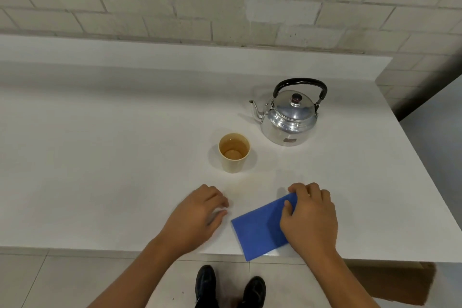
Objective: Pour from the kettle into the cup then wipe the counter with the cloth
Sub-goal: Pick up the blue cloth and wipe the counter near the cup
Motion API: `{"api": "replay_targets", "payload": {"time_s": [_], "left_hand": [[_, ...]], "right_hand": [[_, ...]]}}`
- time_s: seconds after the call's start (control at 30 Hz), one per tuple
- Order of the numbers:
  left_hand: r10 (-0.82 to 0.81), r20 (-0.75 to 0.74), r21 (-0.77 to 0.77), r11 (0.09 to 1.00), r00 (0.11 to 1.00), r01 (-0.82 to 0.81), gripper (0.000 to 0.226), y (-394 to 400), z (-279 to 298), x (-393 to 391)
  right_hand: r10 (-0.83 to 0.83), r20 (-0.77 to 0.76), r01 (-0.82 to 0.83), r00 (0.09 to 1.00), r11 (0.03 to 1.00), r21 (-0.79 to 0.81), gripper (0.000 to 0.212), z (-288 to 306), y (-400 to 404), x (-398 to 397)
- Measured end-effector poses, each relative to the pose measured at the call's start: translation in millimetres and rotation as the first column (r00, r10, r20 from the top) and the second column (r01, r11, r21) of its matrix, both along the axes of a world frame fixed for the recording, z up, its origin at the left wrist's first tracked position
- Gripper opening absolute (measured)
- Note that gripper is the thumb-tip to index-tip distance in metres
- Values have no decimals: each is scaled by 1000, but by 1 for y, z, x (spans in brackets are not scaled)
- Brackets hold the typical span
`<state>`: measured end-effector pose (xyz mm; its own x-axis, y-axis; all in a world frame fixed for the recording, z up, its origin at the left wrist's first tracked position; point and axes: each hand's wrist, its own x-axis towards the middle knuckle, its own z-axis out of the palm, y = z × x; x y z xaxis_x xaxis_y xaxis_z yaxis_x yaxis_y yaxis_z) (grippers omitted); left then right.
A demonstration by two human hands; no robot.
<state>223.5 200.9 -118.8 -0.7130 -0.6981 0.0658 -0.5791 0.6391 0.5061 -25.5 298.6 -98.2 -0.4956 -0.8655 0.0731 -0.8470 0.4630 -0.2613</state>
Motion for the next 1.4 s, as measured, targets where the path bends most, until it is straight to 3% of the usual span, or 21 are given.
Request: {"api": "replay_targets", "payload": {"time_s": [0.07,0.17,0.4,0.53,0.73,0.9,1.17,1.4], "left_hand": [[35,28,-85,996,999,-32,31,-12,-4,21],[120,104,-104,989,987,-109,49,-29,-12,52],[81,127,-18,997,989,-80,59,-42,-29,99],[98,156,-63,994,983,-89,60,-39,-32,95],[104,173,-77,993,979,-92,60,-39,-34,95],[103,189,-81,993,977,-89,65,-39,-38,97],[73,241,-88,995,968,-53,88,-42,-42,99],[79,240,-92,994,968,-58,88,-41,-40,98]], "right_hand": [[-6,-75,13,997,996,83,31,0,4,19],[-19,-89,37,996,978,207,60,-7,13,44],[-94,88,75,992,977,201,90,-26,22,22],[-120,210,86,970,983,164,81,-33,7,-17],[-59,244,52,968,998,38,67,-41,-51,-23],[204,186,-204,961,979,-15,60,-52,-52,4],[541,233,-545,808,837,-55,49,-49,23,3],[366,304,-353,880,930,-100,50,-47,1,-40]]}}
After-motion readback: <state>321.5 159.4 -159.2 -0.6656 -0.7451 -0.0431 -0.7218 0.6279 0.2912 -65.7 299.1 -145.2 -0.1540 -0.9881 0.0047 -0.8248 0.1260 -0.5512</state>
